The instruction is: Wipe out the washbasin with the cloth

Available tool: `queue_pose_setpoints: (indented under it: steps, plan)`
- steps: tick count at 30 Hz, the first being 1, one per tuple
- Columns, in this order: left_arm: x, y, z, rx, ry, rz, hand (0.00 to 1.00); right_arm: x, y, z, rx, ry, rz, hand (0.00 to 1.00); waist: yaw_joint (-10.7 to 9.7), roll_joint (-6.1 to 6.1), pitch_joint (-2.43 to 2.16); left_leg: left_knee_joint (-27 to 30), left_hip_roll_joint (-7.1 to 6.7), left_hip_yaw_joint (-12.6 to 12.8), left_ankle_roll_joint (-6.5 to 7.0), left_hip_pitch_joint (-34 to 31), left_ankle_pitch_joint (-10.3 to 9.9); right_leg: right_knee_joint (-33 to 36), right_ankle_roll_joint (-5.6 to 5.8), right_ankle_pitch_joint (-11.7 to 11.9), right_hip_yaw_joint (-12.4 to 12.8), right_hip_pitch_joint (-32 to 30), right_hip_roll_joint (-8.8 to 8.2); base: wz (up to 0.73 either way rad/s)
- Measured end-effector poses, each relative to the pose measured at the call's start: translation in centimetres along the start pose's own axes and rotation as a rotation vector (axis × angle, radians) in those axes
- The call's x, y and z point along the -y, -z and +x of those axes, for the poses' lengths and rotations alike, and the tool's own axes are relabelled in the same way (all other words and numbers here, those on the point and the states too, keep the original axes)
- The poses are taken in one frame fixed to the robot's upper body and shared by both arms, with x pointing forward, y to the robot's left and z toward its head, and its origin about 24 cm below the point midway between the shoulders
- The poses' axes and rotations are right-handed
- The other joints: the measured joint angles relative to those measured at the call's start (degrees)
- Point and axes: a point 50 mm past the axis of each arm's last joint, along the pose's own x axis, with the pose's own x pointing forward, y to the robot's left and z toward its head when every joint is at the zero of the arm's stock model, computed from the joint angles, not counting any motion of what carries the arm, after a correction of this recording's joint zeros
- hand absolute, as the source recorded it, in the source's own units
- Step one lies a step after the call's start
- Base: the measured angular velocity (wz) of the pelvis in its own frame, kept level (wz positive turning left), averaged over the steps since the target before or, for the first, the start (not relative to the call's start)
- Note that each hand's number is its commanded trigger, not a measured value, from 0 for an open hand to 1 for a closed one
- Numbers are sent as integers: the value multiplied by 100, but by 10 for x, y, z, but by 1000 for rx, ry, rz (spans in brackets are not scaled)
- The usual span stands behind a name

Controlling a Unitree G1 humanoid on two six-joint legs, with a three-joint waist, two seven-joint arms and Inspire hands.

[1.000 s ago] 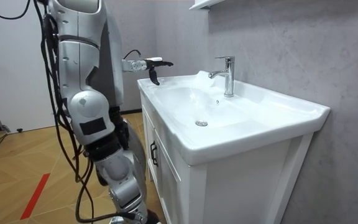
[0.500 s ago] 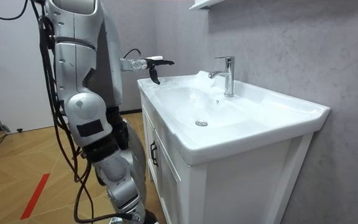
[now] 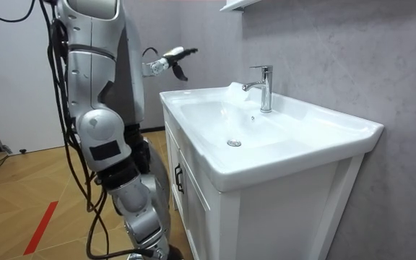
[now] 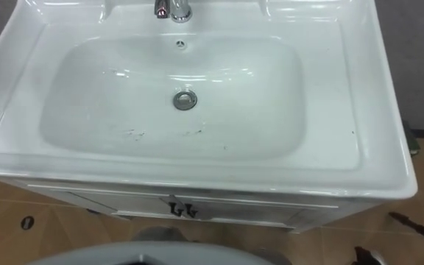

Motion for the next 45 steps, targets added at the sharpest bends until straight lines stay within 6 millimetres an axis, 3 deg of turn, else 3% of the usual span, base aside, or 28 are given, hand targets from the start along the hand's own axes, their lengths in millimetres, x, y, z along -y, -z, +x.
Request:
queue_pose_setpoints:
  steps: [4,8,10,13,14,16,19,24,27,30,33,36,41,45]
  plan:
    - [-12,18,-13,-46,-97,16,0,1,2,-1,3,4,-7,0,113,24,-14,-25,-61,-151,-1,35,-1,-2,14,-8,31,26,-15,-5]
    - [-9,37,-34,-142,-144,-25,0,-1,7,-2,-11,1,-10,0,281,22,3,-32,-135,-309,0,75,0,20,52,-36,-8,77,-49,9]
    - [-9,48,-43,-204,-154,-50,0,-1,6,-2,-10,2,-10,0,318,35,-11,-7,-182,-439,1,31,0,25,60,-49,-107,75,-71,18]
    - [-7,67,-64,-323,-146,-79,0,-1,8,-2,-15,-3,-3,0,430,-39,-11,7,-257,-597,18,3,10,62,96,-92,-149,68,-106,19]
    - [-5,76,-77,-384,-132,-78,0,-1,8,-2,-22,-7,-3,0,456,-24,-32,13,-289,-651,19,3,9,98,108,-112,-194,72,-137,20]
    - [0,89,-97,-472,-102,-74,0,-2,9,-2,-33,-19,-6,0,463,-95,-11,40,-314,-708,43,-19,-1,138,125,-144,-300,84,-179,22]
    - [13,114,-140,-670,-26,-41,0,-2,4,-1,-22,-24,-4,0,489,-106,-30,21,-385,-794,62,2,5,153,159,-168,-349,119,-211,16]
    - [29,145,-230,-1025,184,21,0,-3,5,-1,-45,-53,1,0,477,-189,-31,85,-383,-880,110,13,-37,133,188,-192,-479,225,-229,11]
    - [36,152,-268,-1148,357,51,0,-3,7,-1,-64,-78,6,0,461,-210,-25,88,-392,-914,119,49,-56,125,195,-196,-497,286,-228,6]
    - [44,146,-294,-1201,505,41,0,-4,6,-1,-59,-89,17,0,448,-215,-23,50,-388,-867,121,113,-55,130,199,-198,-483,330,-240,-2]
    - [50,143,-313,-1254,630,25,0,-8,5,-1,-53,-120,18,0,377,-282,-23,-70,-390,-812,117,214,-37,105,200,-209,-481,393,-271,-8]
    - [56,139,-318,-1261,714,-4,0,-9,1,0,-43,-135,7,0,289,-375,-10,-137,-380,-736,114,300,-25,90,198,-206,-411,404,-269,-10]
    - [75,126,-310,-1225,798,-72,0,-10,-6,1,-28,-136,13,0,37,-454,-1,-188,-375,-602,116,328,-26,79,204,-208,-333,377,-291,-9]
    - [96,109,-296,-1165,859,-148,0,-19,-8,0,-25,-157,20,0,-55,-509,1,-308,-328,-281,125,413,-30,77,225,-218,-138,366,-303,-20]
